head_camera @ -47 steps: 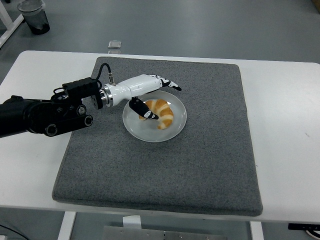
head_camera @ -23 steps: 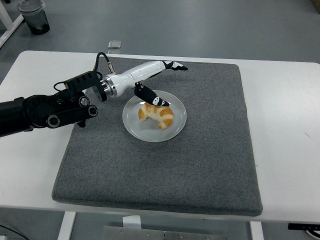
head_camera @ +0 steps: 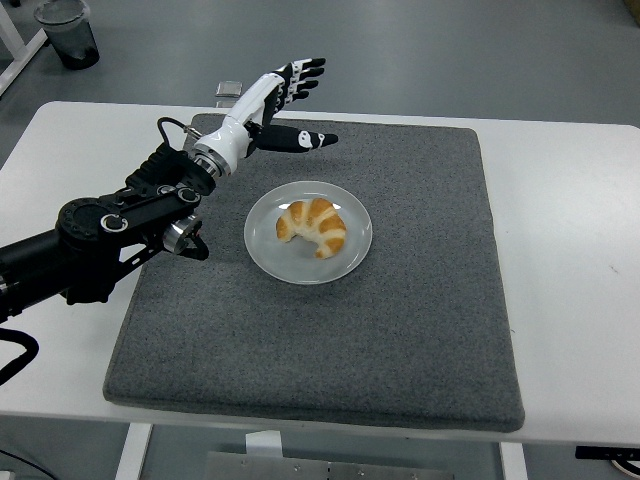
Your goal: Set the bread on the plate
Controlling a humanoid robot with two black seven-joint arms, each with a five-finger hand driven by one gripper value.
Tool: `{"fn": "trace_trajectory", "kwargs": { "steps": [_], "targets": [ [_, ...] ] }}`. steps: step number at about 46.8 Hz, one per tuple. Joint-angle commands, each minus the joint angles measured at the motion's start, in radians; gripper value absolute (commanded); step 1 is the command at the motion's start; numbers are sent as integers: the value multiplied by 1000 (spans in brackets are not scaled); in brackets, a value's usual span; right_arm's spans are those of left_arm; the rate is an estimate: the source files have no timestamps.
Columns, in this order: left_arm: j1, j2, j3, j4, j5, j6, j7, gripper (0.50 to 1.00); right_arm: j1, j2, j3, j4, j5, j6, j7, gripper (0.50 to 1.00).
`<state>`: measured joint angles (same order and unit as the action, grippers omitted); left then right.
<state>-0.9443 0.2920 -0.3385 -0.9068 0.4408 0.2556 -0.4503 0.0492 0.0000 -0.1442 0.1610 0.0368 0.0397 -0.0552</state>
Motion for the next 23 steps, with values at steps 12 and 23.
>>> {"fn": "trace_trajectory", "kwargs": {
  "steps": [12,23],
  "targets": [
    [-1,-2,-54,91,-418,-151,15,988,0,0,0,0,0,0,0,930],
    [-1,-19,-66,169,-612,-202,24,988,0,0,0,0,0,0,0,930]
  ]
}}
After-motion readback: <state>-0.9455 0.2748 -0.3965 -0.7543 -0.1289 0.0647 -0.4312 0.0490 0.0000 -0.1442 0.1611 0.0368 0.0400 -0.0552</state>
